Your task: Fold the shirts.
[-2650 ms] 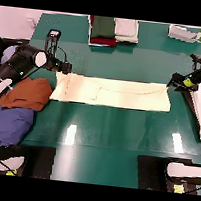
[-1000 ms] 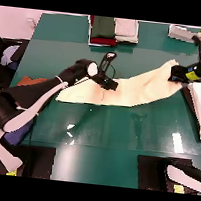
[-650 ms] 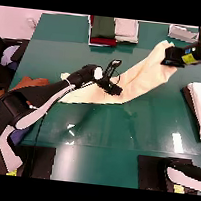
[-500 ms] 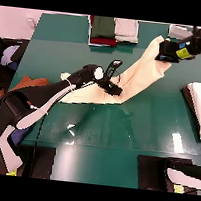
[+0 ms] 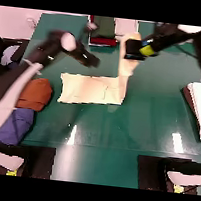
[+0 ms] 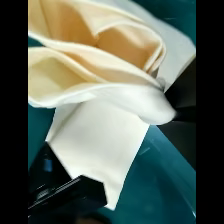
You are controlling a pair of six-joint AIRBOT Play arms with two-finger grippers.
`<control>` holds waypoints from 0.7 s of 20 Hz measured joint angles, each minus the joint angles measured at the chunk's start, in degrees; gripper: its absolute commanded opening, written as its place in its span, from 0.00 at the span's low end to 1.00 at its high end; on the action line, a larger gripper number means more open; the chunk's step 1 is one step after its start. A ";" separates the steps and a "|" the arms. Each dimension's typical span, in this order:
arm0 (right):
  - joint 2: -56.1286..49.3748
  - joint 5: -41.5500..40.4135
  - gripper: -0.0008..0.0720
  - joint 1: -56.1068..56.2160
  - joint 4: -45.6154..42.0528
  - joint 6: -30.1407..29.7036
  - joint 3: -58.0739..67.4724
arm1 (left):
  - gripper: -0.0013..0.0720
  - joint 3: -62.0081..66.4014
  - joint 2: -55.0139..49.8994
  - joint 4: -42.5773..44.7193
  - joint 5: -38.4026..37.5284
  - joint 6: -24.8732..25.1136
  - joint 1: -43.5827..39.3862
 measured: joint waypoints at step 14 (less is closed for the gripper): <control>-12.72 -18.95 0.49 13.55 5.25 -7.26 -3.67 | 0.05 0.09 21.18 8.70 -7.06 1.18 15.85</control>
